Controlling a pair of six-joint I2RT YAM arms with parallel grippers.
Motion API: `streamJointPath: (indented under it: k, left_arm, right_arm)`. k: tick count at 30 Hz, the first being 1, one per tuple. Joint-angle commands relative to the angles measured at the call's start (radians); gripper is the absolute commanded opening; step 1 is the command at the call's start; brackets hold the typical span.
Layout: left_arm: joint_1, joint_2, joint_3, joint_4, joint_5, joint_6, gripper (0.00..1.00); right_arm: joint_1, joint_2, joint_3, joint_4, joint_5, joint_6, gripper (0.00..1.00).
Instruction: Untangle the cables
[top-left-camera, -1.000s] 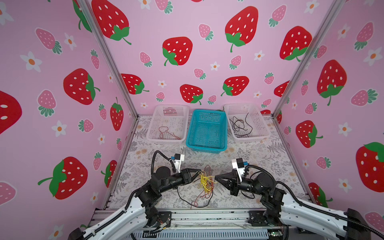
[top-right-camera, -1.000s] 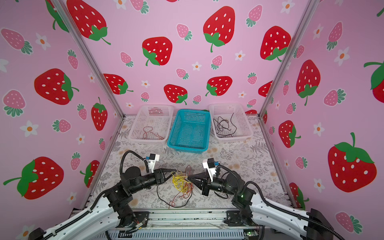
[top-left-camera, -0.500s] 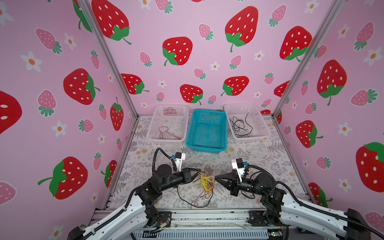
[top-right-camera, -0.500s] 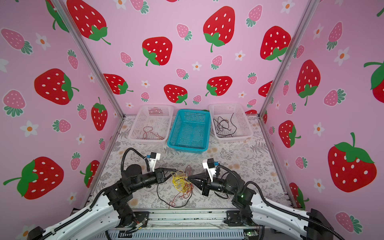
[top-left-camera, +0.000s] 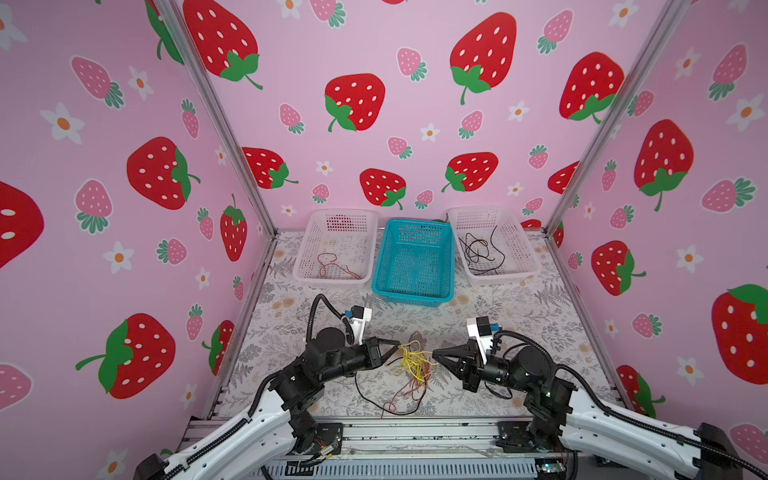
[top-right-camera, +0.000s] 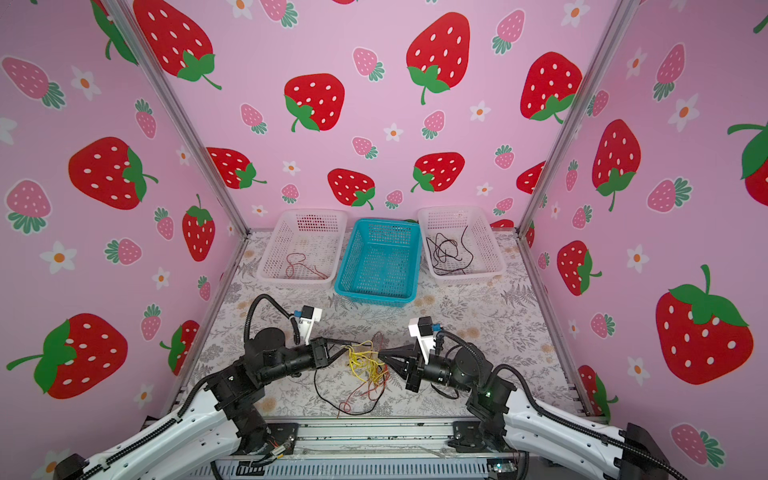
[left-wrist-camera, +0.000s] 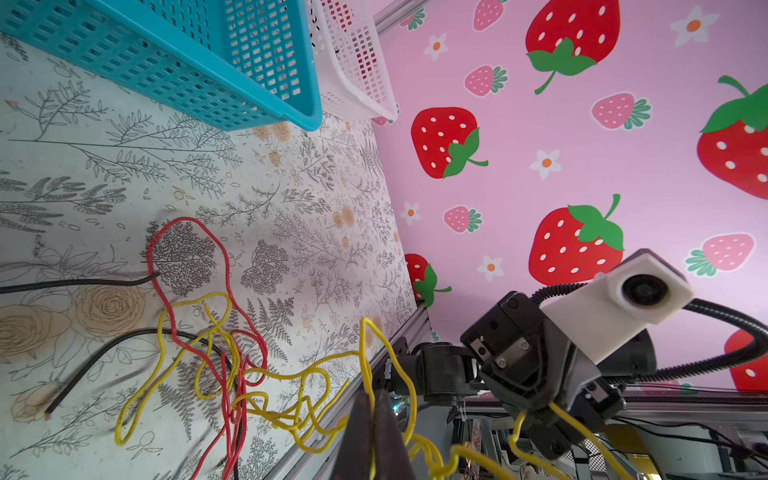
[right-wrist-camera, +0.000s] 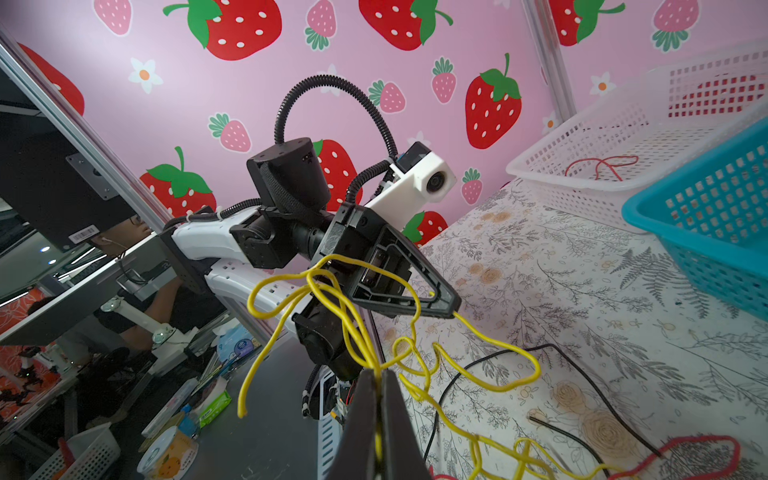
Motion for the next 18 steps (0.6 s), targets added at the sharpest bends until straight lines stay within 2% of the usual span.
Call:
streamJointPath:
  k: [1,6,14,18]
  left_arm:
    - [-0.002,-0.002,0.024,0.011,-0.002,0.001,0.0]
    - [-0.003,0.018,0.013,0.068,0.016,-0.01,0.0]
    - [-0.005,-0.006,-0.005,0.082,0.03,-0.016,0.0]
    - [-0.006,-0.045,-0.007,0.045,0.025,-0.003,0.0]
  right_arm:
    - [-0.012,0.016,0.017,0.045,0.064,-0.004,0.0]
    - [-0.016,0.14,0.07,0.132,0.065,-0.006,0.0]
    - [-0.06,0.312,0.157,0.227,0.178,-0.057,0.0]
    - [-0.094,0.351,0.187,0.184,0.217,-0.082,0.0]
